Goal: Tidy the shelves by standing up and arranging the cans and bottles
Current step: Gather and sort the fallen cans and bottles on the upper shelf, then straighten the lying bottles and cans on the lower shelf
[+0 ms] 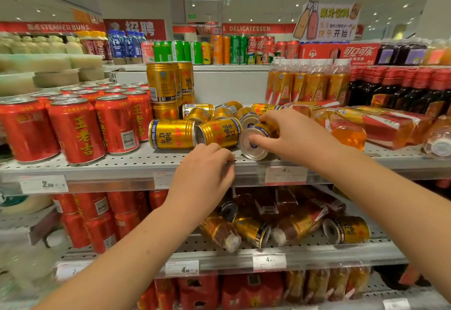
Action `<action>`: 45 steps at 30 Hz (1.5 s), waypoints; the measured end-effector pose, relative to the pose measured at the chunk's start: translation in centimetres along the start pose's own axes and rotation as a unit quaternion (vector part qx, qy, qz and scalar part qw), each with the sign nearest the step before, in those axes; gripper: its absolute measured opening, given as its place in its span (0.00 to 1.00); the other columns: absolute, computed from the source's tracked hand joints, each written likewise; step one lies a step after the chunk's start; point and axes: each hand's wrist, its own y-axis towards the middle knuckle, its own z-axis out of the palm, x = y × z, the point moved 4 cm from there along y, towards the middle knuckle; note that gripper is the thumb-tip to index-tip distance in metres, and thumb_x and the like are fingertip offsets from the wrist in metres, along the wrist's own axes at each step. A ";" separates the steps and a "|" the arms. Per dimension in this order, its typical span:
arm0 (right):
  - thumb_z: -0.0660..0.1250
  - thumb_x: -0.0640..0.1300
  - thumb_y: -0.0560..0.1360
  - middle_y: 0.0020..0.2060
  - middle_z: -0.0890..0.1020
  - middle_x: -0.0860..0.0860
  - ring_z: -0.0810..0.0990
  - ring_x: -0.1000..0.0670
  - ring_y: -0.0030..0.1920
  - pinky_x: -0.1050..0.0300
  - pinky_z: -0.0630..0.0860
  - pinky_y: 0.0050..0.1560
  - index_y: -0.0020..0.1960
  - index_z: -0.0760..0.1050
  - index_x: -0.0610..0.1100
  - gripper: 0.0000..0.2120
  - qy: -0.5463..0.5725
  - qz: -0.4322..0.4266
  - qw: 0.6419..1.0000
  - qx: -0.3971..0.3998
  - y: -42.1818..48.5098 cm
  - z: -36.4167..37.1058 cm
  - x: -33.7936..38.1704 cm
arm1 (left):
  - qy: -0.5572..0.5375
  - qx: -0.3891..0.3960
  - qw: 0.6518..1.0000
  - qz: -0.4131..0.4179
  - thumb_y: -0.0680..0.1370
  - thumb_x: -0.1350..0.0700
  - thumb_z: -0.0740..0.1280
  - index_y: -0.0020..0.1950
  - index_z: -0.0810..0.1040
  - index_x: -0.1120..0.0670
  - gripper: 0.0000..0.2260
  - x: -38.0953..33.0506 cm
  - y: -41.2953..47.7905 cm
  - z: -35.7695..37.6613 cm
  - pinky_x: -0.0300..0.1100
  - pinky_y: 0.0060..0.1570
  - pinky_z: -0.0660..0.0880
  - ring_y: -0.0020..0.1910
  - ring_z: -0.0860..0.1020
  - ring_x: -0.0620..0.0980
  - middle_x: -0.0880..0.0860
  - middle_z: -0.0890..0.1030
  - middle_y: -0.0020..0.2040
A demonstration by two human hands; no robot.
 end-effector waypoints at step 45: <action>0.62 0.55 0.81 0.65 0.67 0.69 0.65 0.68 0.64 0.65 0.66 0.63 0.72 0.66 0.62 0.20 0.211 0.191 0.955 0.079 -27.7 13.0 -31.3 | -0.137 0.196 0.962 -0.135 0.81 0.41 0.63 0.72 0.69 0.45 0.20 -18.6 -7.0 25.3 0.34 0.61 0.66 0.66 0.68 0.39 0.39 0.70 0.65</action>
